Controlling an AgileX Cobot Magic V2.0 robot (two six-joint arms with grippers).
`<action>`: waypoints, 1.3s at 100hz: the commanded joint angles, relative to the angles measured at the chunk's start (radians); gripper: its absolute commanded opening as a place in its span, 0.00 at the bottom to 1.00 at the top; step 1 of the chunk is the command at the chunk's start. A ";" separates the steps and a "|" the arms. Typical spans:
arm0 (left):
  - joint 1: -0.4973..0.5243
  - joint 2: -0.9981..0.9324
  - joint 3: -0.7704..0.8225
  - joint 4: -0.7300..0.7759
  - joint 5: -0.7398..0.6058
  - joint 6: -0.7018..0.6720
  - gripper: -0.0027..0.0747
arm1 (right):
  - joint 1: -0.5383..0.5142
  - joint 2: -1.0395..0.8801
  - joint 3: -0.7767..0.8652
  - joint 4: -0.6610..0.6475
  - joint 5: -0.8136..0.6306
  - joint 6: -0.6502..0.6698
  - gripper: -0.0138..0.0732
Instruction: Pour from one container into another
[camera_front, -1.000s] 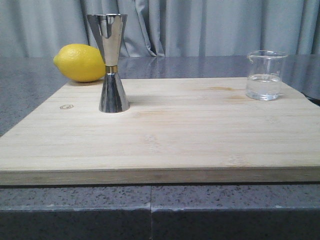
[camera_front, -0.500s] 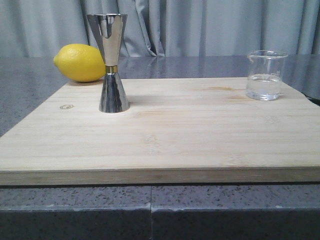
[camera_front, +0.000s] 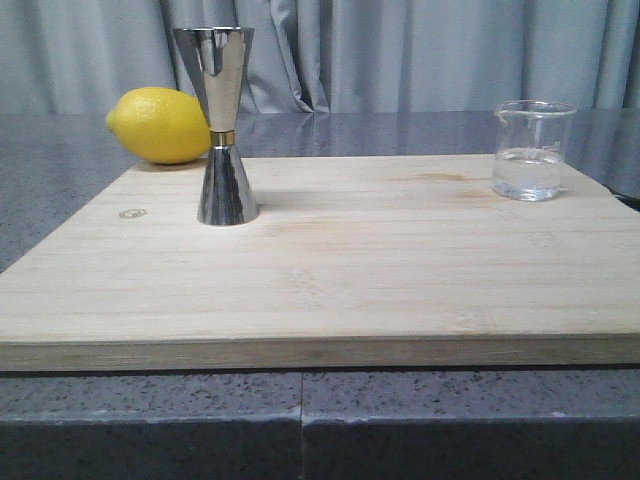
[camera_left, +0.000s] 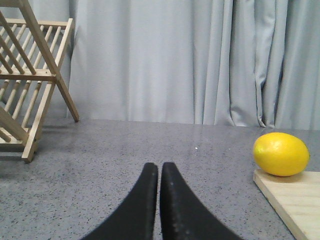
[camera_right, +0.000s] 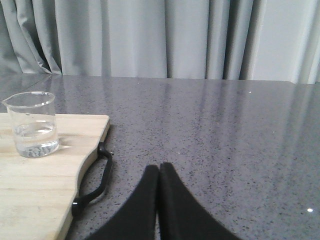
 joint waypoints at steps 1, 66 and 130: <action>0.003 -0.021 0.028 -0.031 -0.076 -0.002 0.01 | -0.007 -0.019 0.009 0.014 -0.088 -0.002 0.08; -0.002 0.144 -0.253 -0.212 0.217 0.001 0.01 | -0.007 0.308 -0.465 0.123 0.276 -0.002 0.08; -0.399 0.690 -0.581 -0.212 0.132 0.126 0.52 | -0.005 0.704 -0.733 0.125 0.319 -0.068 0.63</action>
